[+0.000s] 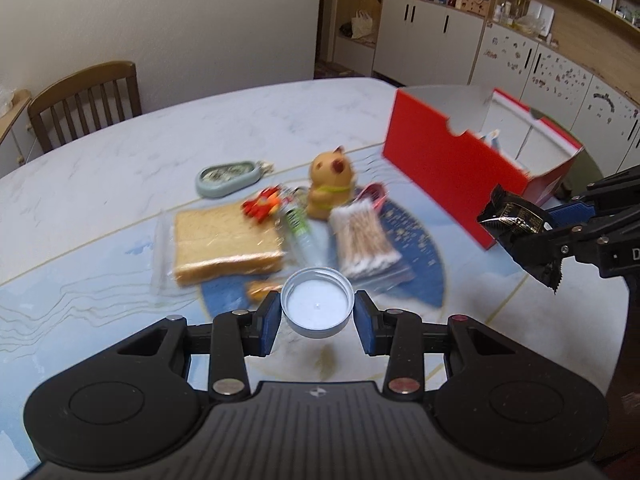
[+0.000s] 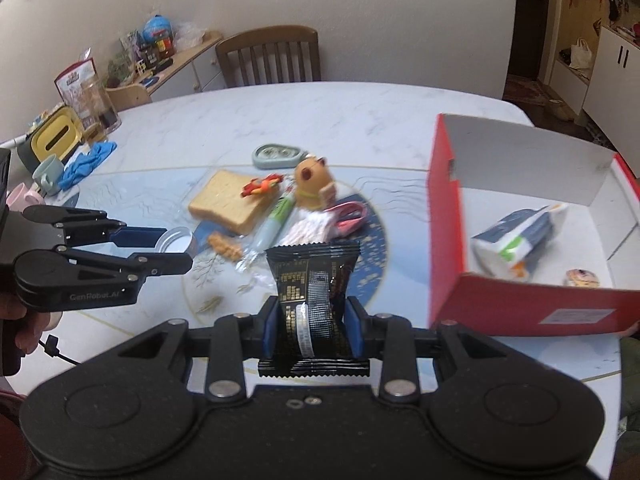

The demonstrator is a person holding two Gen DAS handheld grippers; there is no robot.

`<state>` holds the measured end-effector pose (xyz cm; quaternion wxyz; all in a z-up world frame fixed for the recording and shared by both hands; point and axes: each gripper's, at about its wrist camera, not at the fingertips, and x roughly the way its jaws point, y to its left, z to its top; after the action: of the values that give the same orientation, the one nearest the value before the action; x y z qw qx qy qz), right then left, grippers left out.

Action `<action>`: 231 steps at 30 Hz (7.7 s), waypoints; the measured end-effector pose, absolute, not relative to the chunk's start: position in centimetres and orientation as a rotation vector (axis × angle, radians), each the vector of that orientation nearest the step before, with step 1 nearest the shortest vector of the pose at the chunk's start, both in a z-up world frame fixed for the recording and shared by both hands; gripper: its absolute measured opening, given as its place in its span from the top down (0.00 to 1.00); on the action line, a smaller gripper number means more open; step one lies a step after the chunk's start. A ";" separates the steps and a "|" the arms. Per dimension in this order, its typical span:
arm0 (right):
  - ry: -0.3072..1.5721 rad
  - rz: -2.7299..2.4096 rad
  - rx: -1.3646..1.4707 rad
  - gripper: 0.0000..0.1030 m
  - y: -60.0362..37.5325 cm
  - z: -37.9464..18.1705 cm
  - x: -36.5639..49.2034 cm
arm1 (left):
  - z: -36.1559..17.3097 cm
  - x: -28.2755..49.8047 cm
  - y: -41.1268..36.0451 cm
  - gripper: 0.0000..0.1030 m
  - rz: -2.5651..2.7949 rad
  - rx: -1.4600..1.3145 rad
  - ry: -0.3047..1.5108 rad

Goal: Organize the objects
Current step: 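Carry the packet and bottle cap into the shoebox and release both, then withdraw both grippers from the box toward the remaining items, then grasp the cotton swab bag with the right gripper while the left grasps the nut snack bag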

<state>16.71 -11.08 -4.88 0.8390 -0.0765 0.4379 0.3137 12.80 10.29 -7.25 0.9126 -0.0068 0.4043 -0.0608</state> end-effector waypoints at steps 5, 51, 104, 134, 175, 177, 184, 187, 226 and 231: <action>0.906 0.659 -0.149 0.68 -13.7 -3.8 18.0 | -5.8 13.8 7.6 0.63 -0.147 -0.018 0.812; 0.983 0.430 -0.035 0.68 -30.4 -8.0 36.7 | -5.2 32.8 -15.9 0.63 -0.293 0.252 0.845; 1.033 0.490 -0.159 0.57 -30.2 -9.2 36.5 | -9.8 38.6 -14.6 0.47 -0.226 0.309 1.106; 0.813 0.556 -0.034 0.35 -28.1 -1.8 27.0 | -0.7 27.7 -9.4 0.37 -0.349 0.067 0.841; 0.948 0.619 -0.090 0.16 -7.8 -7.1 20.2 | -7.6 15.7 13.0 0.00 -0.125 -0.111 0.803; 0.952 0.601 -0.099 0.16 -7.0 -7.8 20.5 | -8.4 15.8 13.3 0.00 -0.100 -0.092 0.809; 0.986 0.565 -0.092 0.16 -4.7 -9.8 22.2 | -11.4 16.1 13.6 0.00 -0.076 -0.041 0.836; 1.004 0.557 -0.100 0.16 -3.7 -10.6 22.9 | -12.5 16.3 13.3 0.00 -0.080 -0.010 0.831; 1.100 0.526 -0.138 0.60 -0.7 -14.8 25.0 | -15.6 18.2 11.4 0.39 -0.053 0.035 0.817; 1.094 0.524 -0.132 0.63 -1.3 -14.5 24.5 | -15.4 17.8 11.3 0.44 -0.068 0.031 0.829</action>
<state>24.54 -1.29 -14.46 0.8197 -0.0621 0.5135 0.2460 17.78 11.26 -15.38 0.9147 0.0150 0.4026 -0.0330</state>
